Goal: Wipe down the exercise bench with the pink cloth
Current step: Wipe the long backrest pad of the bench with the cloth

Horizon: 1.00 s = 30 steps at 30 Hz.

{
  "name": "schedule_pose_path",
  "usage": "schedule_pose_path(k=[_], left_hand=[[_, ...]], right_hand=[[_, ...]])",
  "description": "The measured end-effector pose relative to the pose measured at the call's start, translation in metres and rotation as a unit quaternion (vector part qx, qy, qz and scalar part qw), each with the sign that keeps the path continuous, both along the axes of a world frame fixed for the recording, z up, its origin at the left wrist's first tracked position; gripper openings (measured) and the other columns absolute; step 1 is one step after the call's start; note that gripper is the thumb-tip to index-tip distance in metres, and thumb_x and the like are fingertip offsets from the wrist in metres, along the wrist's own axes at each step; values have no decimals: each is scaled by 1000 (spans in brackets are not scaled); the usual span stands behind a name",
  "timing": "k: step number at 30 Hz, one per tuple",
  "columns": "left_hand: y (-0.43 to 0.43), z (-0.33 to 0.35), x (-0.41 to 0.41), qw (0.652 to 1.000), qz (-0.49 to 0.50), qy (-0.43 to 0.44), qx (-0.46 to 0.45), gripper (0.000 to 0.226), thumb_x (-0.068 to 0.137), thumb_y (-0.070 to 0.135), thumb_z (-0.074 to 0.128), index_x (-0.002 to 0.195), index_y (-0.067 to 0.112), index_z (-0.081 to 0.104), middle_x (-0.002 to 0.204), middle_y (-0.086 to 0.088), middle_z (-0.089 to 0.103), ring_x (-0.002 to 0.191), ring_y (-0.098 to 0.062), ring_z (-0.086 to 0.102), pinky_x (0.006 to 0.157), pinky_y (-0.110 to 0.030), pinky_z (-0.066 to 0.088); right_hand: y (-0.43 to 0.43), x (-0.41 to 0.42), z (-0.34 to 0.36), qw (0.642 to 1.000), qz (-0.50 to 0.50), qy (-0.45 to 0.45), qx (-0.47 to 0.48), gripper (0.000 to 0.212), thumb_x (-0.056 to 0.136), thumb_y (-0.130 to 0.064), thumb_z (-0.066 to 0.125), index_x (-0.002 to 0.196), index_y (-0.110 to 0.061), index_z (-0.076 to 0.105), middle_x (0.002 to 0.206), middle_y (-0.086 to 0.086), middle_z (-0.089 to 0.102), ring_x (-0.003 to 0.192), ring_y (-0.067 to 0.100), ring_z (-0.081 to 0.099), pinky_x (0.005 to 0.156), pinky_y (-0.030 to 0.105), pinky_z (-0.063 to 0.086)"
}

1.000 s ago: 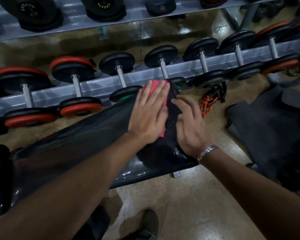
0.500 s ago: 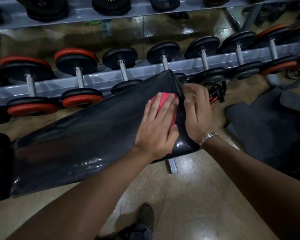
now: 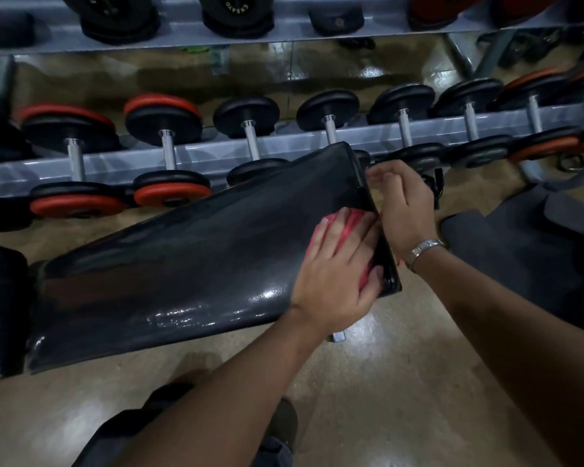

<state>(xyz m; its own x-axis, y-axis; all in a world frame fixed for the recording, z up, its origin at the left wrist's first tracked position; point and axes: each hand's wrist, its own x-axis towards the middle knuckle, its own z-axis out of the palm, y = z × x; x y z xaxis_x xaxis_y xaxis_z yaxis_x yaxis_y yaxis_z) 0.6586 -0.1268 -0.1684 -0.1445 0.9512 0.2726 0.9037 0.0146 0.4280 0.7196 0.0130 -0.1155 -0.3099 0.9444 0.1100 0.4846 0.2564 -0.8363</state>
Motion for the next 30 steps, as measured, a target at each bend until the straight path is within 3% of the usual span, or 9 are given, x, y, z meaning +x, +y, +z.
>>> schedule_pose_path(k=[4,10,17,22,25,27,28,30], left_hand=[[2,7,34,989,114,-79,-43,60,107,39,37,162,16,35,171,-2,30,163,-30,11,132,-52,9],[-17,-4,25,1000,2,10,-12,54,109,37,38,158,14,45,165,-6,42,160,-32,21,132,-51,12],[-28,-9,24,997,-63,21,24,46,102,26,51,145,11,59,155,-10,54,151,-37,39,128,-54,23],[-27,-2,31,994,-91,65,20,41,100,19,48,135,11,66,136,-8,68,136,-35,52,126,-48,28],[-28,13,30,994,-97,56,22,36,96,15,47,119,9,73,118,-7,74,124,-33,60,119,-45,39],[-32,27,27,991,-125,-8,44,22,80,11,53,83,10,74,91,-8,76,104,-33,69,106,-41,50],[-35,34,24,988,-139,-47,48,15,73,9,57,64,15,66,75,-8,74,93,-33,70,98,-35,51],[-41,39,17,985,-121,-114,37,21,79,7,59,59,13,63,67,-10,71,85,-33,69,88,-29,43]], right_hand=[[-3,-6,3,999,32,-39,21,24,89,-20,48,88,-26,71,87,-9,68,96,24,64,91,49,51],[-18,-14,13,994,62,-78,49,26,90,-12,50,88,-20,74,89,-8,66,102,21,58,86,23,37],[-35,-13,21,997,47,-62,22,29,87,-21,43,84,-28,71,80,-21,66,98,23,64,91,41,51],[-50,-13,28,999,16,-41,-5,30,87,-20,44,80,-36,68,79,-21,67,93,21,62,87,40,50],[-59,-11,36,999,11,-35,-28,33,90,-16,45,78,-36,69,83,-15,72,88,16,63,80,35,48],[-65,-11,40,998,18,-42,-48,34,92,-10,46,80,-29,71,85,-10,74,74,13,61,69,32,45],[-69,-11,43,997,24,-48,-57,32,92,-8,47,82,-24,73,85,-8,74,72,16,61,66,32,44],[-78,-15,49,996,33,-48,-69,31,92,-6,48,82,-21,73,82,-8,74,74,22,62,67,32,46]])
